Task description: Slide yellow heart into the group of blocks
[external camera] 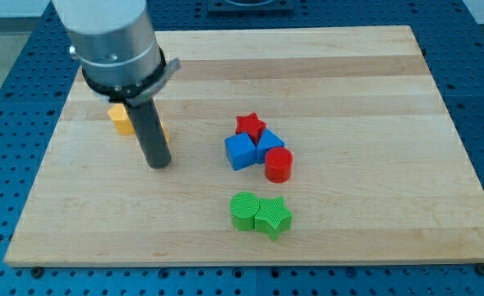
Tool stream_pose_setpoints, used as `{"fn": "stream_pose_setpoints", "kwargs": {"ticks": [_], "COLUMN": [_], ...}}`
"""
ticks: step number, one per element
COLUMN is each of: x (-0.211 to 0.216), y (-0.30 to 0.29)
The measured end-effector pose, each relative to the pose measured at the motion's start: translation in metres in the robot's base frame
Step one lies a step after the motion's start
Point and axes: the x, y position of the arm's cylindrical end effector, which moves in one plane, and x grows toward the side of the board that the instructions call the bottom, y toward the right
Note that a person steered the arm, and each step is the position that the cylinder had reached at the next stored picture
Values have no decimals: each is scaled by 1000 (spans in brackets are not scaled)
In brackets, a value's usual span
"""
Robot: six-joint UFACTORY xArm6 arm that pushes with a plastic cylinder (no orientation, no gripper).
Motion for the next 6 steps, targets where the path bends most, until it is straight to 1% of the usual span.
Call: {"fn": "stream_pose_setpoints", "kwargs": {"ticks": [2, 3, 6], "x": [-61, -84, -170], "y": [-27, -27, -26]}}
